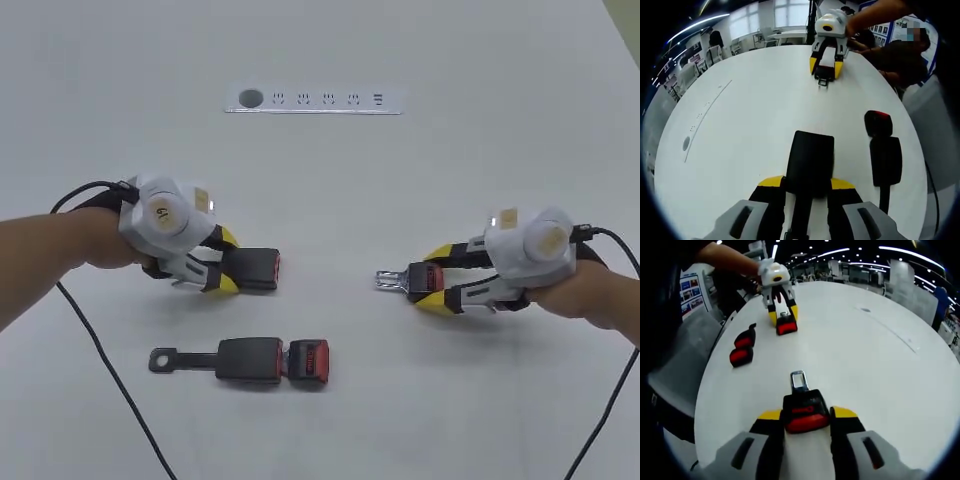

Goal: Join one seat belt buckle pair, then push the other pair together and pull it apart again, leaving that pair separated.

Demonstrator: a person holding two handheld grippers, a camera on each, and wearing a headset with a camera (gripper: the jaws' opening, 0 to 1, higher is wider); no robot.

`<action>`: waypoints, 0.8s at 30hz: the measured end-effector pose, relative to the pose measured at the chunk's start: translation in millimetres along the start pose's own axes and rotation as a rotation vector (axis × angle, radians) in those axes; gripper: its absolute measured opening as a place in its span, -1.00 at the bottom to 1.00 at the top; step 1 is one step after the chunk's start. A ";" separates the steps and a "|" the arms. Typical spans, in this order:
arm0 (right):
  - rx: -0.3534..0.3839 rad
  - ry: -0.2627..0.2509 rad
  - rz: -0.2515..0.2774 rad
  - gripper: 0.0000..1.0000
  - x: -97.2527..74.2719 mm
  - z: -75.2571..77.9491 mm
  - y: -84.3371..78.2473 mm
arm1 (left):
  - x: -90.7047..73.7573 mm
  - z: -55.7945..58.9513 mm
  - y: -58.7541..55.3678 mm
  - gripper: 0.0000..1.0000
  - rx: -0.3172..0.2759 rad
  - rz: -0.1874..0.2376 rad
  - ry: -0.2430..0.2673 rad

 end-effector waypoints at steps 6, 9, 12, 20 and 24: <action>0.001 0.001 -0.005 -0.28 -2.3 -0.8 -1.4 | 0.1 0.1 0.4 -0.33 -0.007 0.001 0.004; -0.004 0.001 -0.013 -0.27 -2.5 -1.5 -0.8 | 0.3 0.4 0.9 -0.32 -0.007 0.001 0.005; -0.018 0.004 -0.028 -0.26 -2.4 -2.6 0.2 | -0.1 1.9 0.6 -0.32 -0.016 0.014 0.016; 0.052 -0.030 0.010 0.08 -5.6 -2.4 12.4 | -6.1 3.8 17.9 -0.06 -0.131 0.091 0.056; 0.020 -0.078 0.044 0.35 -12.0 -0.5 20.4 | -18.4 -6.0 25.3 0.20 -0.135 0.136 0.144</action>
Point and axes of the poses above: the centre of the closed fingertips' face, and the gripper's own axes: x roughly forward along the fingers, z roughly to its right, y roughly out of its top, the point moved 5 cm from there along -x, roughly backward along the fingers, and after that the axes turned 2 degrees about x, right-handed, at the moved point
